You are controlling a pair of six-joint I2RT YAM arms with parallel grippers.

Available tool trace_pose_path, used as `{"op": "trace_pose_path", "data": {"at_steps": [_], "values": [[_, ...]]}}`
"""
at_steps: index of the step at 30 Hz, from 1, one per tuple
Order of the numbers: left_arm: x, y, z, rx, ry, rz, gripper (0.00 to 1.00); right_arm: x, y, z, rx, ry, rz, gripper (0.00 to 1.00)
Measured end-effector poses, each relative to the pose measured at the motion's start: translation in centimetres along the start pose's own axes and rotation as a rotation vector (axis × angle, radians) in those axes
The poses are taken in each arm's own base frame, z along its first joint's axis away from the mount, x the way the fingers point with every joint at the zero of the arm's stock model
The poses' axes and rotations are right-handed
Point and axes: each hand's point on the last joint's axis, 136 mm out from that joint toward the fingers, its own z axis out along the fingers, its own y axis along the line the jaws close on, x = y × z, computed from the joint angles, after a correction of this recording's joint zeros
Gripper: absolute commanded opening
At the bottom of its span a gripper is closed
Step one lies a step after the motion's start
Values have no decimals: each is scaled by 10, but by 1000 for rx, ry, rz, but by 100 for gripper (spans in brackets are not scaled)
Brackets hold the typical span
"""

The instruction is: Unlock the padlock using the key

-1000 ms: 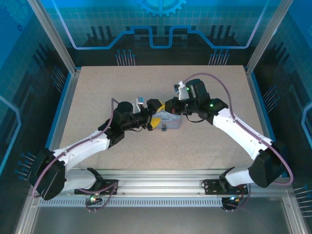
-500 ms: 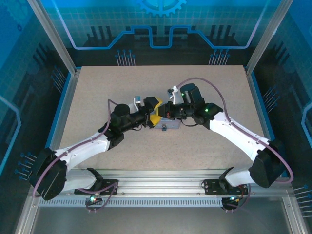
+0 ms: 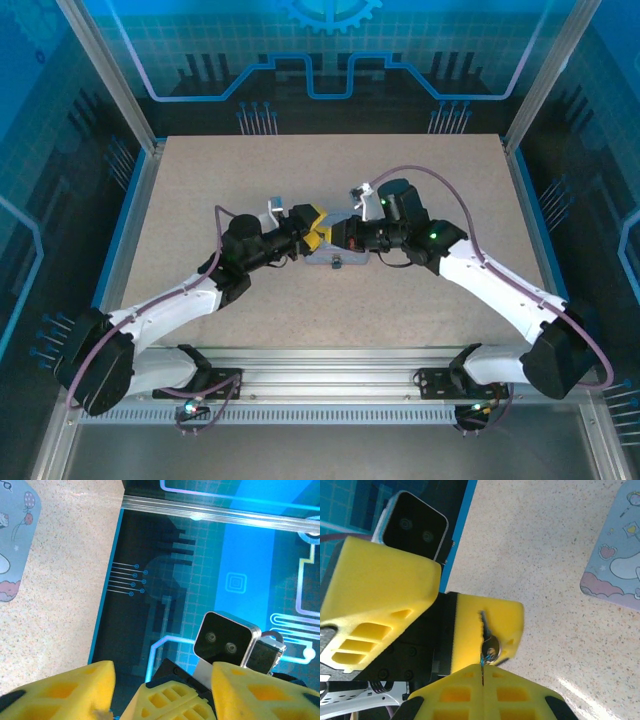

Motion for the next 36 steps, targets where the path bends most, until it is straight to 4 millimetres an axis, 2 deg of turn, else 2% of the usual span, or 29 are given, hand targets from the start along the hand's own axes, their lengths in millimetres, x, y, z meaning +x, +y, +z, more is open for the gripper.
{"op": "trace_pose_path", "data": {"at_steps": [7, 9, 12, 16, 18, 26, 31, 36], "values": [[0, 7, -1, -16, -2, -6, 40, 3, -3, -1, 4, 3, 2, 0], [-1, 9, -1, -22, -2, -8, 41, 3, -1, -3, 0, -1, -1, 0], [-1, 9, -1, -24, -3, -9, 61, 3, 1, -5, -5, -7, -6, 0], [-1, 12, -1, -33, -3, -12, 81, 1, 3, -9, -4, -23, -11, 0], [-1, 12, -1, -35, -2, -11, 85, -1, 3, -10, 2, -34, -13, 0], [3, 12, -1, -36, 18, -14, 89, -10, -5, -15, 36, -72, -6, 0], [5, 12, 1, -31, 27, -14, 90, -21, 2, -17, 26, -92, -15, 0], [7, 13, 5, -26, 36, -27, 86, -25, 5, -10, 16, -88, -19, 0]]}}
